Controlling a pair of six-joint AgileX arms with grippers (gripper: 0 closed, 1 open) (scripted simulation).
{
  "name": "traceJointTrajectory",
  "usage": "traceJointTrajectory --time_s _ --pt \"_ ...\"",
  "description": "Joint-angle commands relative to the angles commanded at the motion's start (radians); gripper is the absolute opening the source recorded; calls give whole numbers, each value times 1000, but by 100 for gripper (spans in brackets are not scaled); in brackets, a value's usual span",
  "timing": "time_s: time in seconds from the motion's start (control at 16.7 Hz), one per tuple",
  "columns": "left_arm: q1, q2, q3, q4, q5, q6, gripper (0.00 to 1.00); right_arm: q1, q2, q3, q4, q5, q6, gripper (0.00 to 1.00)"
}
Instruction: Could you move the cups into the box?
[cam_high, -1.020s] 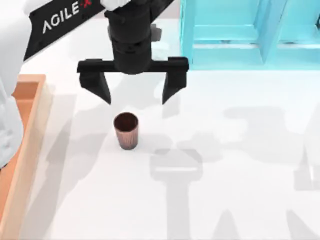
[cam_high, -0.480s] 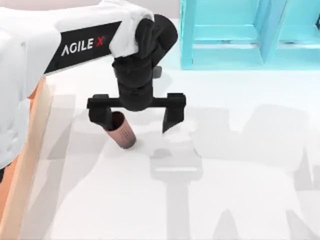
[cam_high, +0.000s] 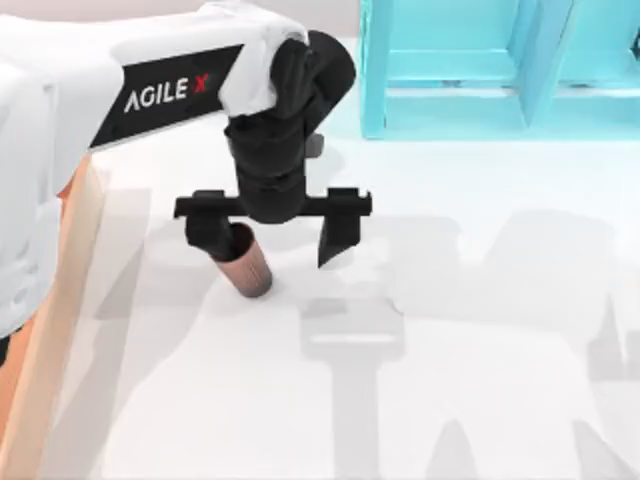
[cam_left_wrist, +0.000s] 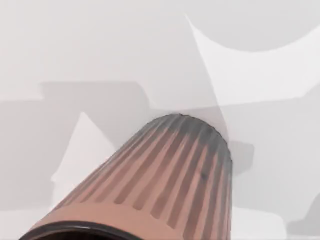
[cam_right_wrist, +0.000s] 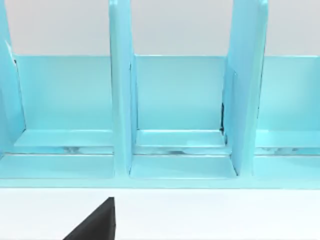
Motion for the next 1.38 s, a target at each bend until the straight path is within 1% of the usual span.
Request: traceJointTrajectory --time_s 0.54,0.6,1.14,1.26,1.38 --pt "0 0 0 0 0 0 2 0 0 0 0 0 0 100" --pt "0 0 0 0 0 0 0 0 0 0 0 0 0 100" --pt "3 -4 2 -4 0 3 0 0 0 0 0 0 0 100" --pt "33 -34 14 -40 -3 33 0 0 0 0 0 0 0 100" --pt "88 -90 28 -108 -3 85 0 0 0 0 0 0 0 100"
